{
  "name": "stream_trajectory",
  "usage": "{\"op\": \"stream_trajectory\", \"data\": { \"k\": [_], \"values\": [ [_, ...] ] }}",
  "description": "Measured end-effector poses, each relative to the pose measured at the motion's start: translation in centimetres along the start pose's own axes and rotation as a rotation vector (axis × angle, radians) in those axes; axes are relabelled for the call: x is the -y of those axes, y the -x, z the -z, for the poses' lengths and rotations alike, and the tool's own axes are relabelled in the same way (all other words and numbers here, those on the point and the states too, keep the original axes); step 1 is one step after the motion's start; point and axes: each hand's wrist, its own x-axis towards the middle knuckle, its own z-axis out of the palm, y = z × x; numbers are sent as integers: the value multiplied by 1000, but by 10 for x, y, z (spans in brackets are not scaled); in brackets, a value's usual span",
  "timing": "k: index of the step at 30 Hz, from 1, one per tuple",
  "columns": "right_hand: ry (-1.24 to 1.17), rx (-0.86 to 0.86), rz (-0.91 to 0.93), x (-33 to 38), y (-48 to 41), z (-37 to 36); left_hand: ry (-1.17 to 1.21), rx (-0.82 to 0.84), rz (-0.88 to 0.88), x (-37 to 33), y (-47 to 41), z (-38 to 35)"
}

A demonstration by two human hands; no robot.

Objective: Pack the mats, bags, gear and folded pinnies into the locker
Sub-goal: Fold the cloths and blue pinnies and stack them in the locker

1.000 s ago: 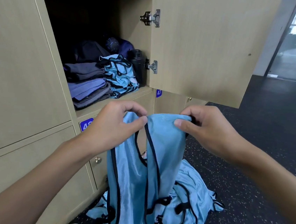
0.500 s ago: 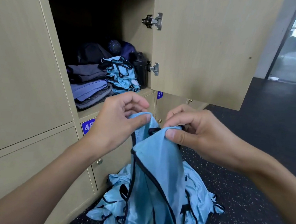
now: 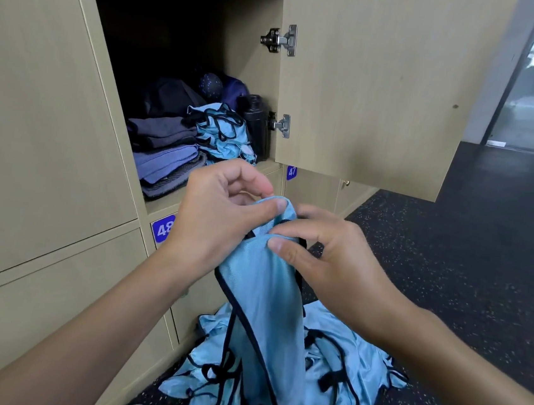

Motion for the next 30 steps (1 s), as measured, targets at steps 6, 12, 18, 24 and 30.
{"op": "stream_trajectory", "data": {
  "k": [6, 12, 18, 24, 30],
  "values": [
    [-65, -126, -108, -3, -3, 8, -179, 210, -84, -1, -1, 16],
    [-102, -134, -116, 0, -4, 11, -306, 331, 24, -3, 2, 24],
    [-105, -167, -126, -2, -4, 13, -333, 330, 28, -4, 8, 20],
    [100, -95, -103, -7, -4, 22, -215, 214, 35, -8, 6, 23],
    [21, -86, -105, -7, -5, 24, -182, 222, 32, -8, 6, 22]
  ]
}}
